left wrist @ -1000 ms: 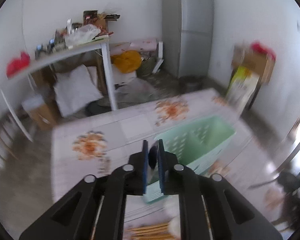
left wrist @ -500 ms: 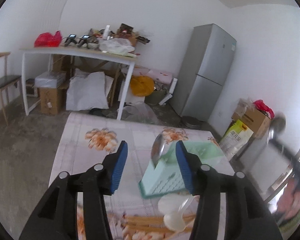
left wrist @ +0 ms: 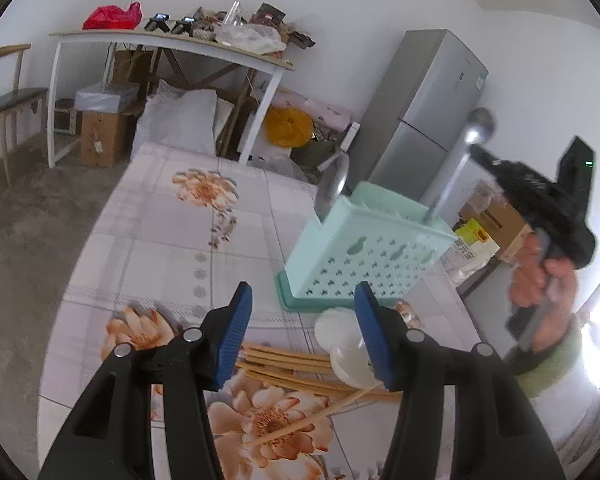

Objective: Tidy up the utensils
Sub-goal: 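Lower the metal spoon into the green holder and open the left gripper, then move the right gripper down toward the white ceramic spoon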

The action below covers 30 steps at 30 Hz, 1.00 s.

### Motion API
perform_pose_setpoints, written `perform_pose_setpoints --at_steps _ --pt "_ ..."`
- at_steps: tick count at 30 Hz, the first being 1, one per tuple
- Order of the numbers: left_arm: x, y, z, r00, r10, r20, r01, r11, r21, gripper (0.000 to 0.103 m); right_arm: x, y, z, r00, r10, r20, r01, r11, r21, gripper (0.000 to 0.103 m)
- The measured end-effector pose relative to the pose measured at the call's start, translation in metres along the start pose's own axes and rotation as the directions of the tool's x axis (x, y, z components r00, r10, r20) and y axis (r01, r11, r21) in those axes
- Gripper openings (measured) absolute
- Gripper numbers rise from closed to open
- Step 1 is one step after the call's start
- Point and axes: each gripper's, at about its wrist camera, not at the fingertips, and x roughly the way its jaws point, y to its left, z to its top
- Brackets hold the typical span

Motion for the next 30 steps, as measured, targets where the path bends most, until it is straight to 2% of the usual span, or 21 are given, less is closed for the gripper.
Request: perform_pose_setpoints --at_steps 6,9,12,14,15,18,19,25,30 --pt "0.013 -0.005 -0.012 0.999 -0.014 -0.033 0.014 1.000 0.006 0.051 0.016 -0.012 -0.033 0.995 -0.039 -0.087 0.042 0.999 0.031 0.000" --pt "0.016 -0.008 -0.022 0.998 -0.031 -0.061 0.031 0.999 -0.006 0.051 0.014 -0.014 -0.040 0.993 -0.048 -0.110 0.053 0.998 0.040 0.001" --pt "0.018 -0.013 -0.031 0.996 -0.038 -0.078 0.038 0.999 -0.007 0.051 0.008 -0.017 -0.046 0.988 -0.070 -0.138 0.076 0.996 0.044 0.007" --pt "0.017 -0.017 -0.035 0.995 -0.045 -0.084 0.044 0.999 -0.008 0.051 -0.004 -0.018 -0.047 0.989 -0.076 -0.127 0.083 0.995 0.049 0.007" --pt "0.017 -0.019 -0.036 0.995 -0.048 -0.088 0.048 0.999 -0.006 0.051 -0.007 -0.019 -0.047 0.989 -0.079 -0.125 0.086 0.995 0.049 0.009" --pt "0.017 -0.025 -0.039 0.995 -0.048 -0.092 0.049 0.999 0.002 0.051 -0.029 -0.020 -0.045 0.989 -0.104 -0.101 0.110 0.993 0.053 0.026" --pt "0.018 -0.027 -0.041 0.994 -0.049 -0.095 0.049 0.999 0.001 0.051 -0.034 -0.021 -0.045 0.990 -0.107 -0.095 0.112 0.992 0.057 0.029" --pt "0.025 -0.034 -0.048 0.991 -0.057 -0.122 0.056 0.998 -0.013 0.051 -0.076 -0.025 -0.066 0.988 -0.113 -0.102 0.126 0.984 0.126 0.036" --pt "0.042 -0.037 -0.053 0.983 -0.062 -0.171 0.056 0.998 -0.038 0.051 -0.083 -0.018 -0.106 0.969 -0.108 -0.221 0.149 0.973 0.177 0.039"
